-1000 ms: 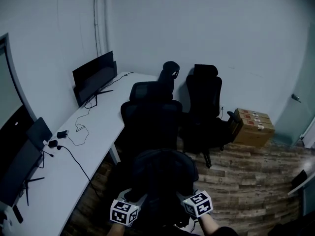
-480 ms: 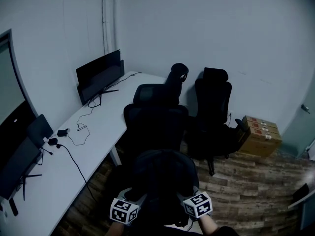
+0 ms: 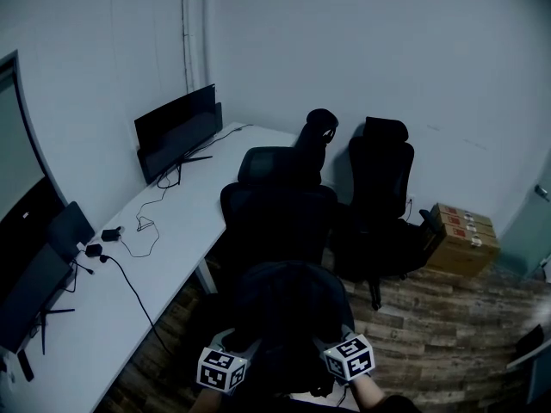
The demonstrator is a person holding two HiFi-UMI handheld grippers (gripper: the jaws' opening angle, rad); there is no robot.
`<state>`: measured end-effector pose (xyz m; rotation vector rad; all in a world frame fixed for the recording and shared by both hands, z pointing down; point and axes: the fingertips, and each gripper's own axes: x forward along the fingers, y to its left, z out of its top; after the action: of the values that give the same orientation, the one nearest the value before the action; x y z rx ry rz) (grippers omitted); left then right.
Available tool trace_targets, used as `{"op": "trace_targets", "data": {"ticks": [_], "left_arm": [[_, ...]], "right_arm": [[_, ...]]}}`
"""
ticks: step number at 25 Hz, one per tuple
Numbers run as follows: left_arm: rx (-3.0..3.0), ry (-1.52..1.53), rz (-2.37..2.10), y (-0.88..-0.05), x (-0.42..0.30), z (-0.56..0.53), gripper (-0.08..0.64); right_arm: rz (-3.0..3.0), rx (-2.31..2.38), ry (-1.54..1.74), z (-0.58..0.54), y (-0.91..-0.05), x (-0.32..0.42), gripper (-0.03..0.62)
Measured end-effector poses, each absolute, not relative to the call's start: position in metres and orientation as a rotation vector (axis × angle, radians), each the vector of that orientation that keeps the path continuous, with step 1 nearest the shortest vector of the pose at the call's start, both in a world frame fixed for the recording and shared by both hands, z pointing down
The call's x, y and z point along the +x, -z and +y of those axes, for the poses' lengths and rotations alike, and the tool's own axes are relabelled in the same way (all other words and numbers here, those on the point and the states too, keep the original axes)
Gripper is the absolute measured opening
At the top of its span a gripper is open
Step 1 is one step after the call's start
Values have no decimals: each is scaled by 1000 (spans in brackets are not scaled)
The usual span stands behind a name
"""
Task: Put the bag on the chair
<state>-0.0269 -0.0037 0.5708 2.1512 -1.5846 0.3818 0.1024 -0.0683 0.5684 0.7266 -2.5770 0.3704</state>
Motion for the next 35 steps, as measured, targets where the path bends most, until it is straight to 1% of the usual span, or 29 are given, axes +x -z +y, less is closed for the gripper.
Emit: {"op": "trace_targets", "data": {"ticks": [11,25,35], "left_arm": [[2224,-415,-1436,-583,-90,-60,209],[2298,-445,-1290,-606,-158,-156,209],[2321,-422,-1219,-634,-182,-207,209]], "right_arm": [[-2517,868,-423,-108,-578,45,103],[-2449,1024,-460,-185,-598,-17,103],[-2400,1089,-432,-231,-620,-40,103]]}}
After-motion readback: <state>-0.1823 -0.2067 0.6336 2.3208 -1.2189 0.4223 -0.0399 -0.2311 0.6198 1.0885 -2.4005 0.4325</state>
